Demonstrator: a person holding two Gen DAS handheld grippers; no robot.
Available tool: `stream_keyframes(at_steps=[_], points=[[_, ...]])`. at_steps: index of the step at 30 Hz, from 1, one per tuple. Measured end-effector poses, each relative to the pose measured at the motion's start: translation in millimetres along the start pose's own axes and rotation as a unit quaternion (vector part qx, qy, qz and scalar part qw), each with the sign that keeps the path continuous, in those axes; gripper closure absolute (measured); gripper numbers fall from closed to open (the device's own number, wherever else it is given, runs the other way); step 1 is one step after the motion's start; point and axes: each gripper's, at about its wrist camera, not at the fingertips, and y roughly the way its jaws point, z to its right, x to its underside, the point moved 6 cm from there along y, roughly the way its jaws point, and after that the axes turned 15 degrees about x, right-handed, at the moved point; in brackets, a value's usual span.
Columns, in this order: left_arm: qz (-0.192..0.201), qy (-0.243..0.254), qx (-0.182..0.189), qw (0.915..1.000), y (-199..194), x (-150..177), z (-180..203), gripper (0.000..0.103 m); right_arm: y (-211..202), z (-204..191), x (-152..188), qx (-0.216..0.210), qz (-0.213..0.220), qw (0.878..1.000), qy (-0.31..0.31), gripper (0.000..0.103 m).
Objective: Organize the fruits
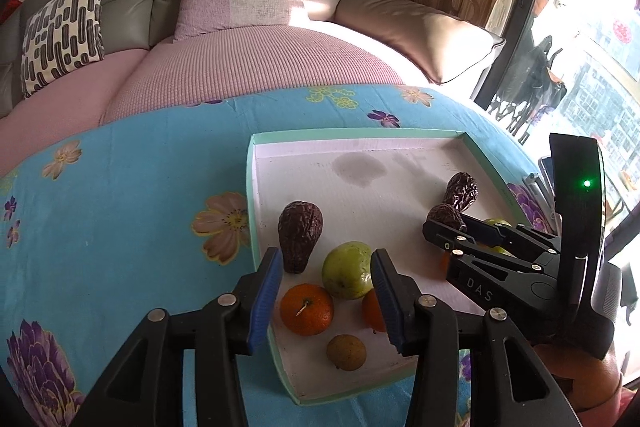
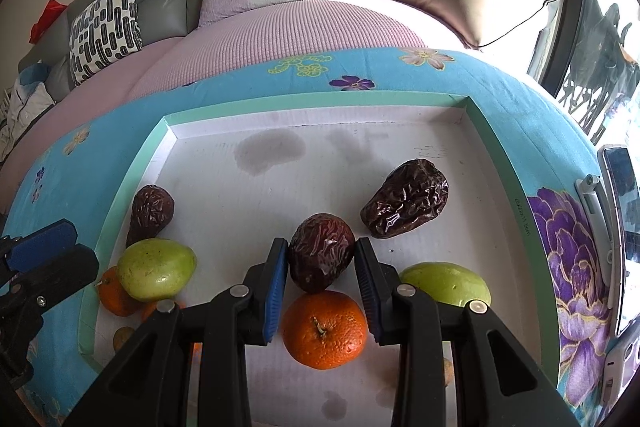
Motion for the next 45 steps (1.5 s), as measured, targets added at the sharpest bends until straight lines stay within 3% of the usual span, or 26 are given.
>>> stream_keyframes(at_steps=[4,6,9,12,17,23,27,29,35,45], points=[[0.006,-0.018,-0.033,0.9993,-7,2,-21,0.042,-5,1,-2,-0.001,0.006,1.000,0.000,0.067],[0.008,-0.027,-0.053,0.9982,-11,4,-32,0.027,-7,1,-2,-0.002,0.009,1.000,-0.001,0.067],[0.018,-0.042,-0.083,0.9955,-18,5,-48,0.017,-11,0,-2,0.001,0.012,1.000,-0.004,0.065],[0.030,-0.058,-0.110,0.9918,-27,7,-63,0.000,-16,-1,-3,0.001,0.018,1.000,-0.006,0.047],[0.035,-0.069,-0.143,0.9868,-36,13,-82,0.000,-24,-6,-4,0.000,0.028,1.000,-0.014,0.042],[0.049,-0.072,-0.157,0.9838,-49,16,-93,0.000,-38,-15,-4,-0.008,0.044,0.999,-0.021,0.023],[0.062,-0.069,-0.173,0.9805,-61,17,-98,0.000,-47,-21,-4,-0.016,0.058,0.998,-0.020,0.021],[0.067,-0.069,-0.176,0.9798,-66,18,-99,0.000,-50,-24,-3,-0.023,0.061,0.998,-0.021,0.008],[0.082,-0.058,-0.177,0.9791,-81,19,-95,0.000,-64,-35,1,-0.027,0.075,0.996,-0.028,0.007],[0.090,-0.043,-0.258,0.9610,-112,36,-91,0.000,-95,-47,17,-0.036,0.089,0.995,-0.032,0.007]])
